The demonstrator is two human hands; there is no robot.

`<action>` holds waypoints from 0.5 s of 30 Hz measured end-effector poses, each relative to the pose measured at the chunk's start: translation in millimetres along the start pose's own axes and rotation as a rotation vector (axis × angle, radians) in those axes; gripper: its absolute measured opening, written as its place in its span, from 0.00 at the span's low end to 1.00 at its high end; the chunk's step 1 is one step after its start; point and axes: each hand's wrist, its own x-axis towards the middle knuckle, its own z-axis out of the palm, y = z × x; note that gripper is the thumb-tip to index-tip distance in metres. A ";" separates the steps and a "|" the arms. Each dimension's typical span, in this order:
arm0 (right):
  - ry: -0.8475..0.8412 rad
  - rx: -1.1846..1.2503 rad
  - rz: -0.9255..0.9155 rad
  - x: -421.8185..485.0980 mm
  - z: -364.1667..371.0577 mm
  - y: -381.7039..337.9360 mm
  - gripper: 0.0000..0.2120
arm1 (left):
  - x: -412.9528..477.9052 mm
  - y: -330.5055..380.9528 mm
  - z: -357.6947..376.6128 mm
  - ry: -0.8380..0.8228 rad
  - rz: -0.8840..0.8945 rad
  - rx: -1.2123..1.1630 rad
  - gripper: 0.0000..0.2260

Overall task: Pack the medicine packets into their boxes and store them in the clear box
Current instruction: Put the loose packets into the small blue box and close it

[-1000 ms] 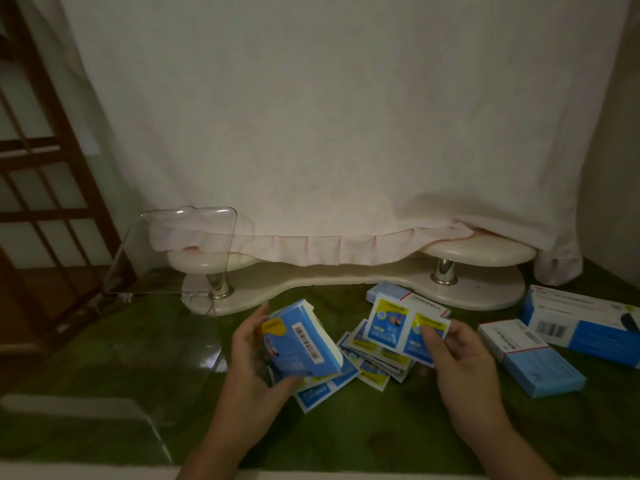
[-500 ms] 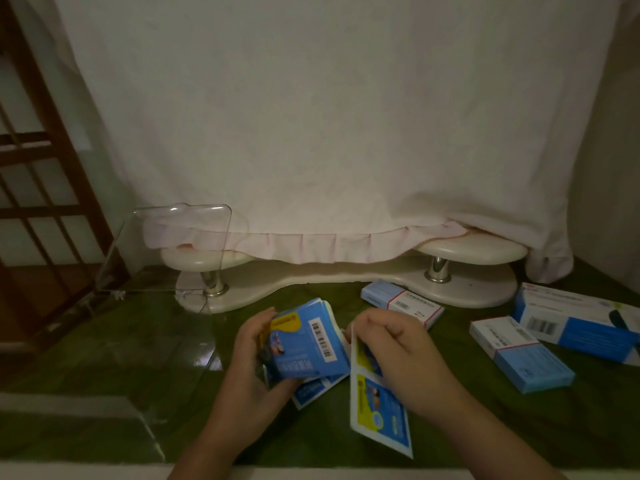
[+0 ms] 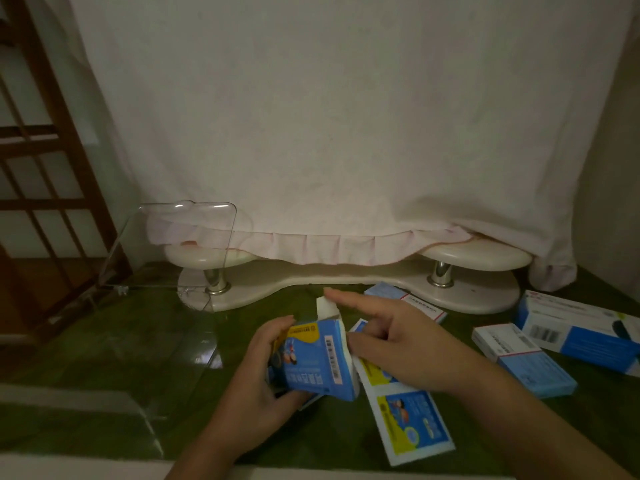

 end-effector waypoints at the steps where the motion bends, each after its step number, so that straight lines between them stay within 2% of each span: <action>1: -0.043 -0.030 0.001 0.8 1.3 -0.3 0.28 | 0.0 0.5 0.0 -0.002 0.005 0.001 0.39; 3: -0.095 -0.058 -0.011 2.0 6.7 0.4 0.31 | -0.2 0.3 -0.8 0.012 0.007 -0.002 0.39; 6: -0.085 -0.019 -0.016 1.7 9.9 2.0 0.36 | 0.2 1.3 -0.7 0.010 0.007 -0.041 0.38; 11: -0.101 0.049 0.002 -1.1 11.4 2.6 0.40 | 0.6 3.6 -6.0 0.025 -0.069 -0.293 0.37; 13: -0.063 0.018 0.000 0.5 16.2 4.8 0.39 | 0.6 2.7 -7.5 0.015 -0.085 -0.333 0.37; 15: 0.057 -0.043 -0.050 3.3 21.5 8.4 0.34 | 0.7 3.5 -7.0 0.009 -0.084 -0.346 0.37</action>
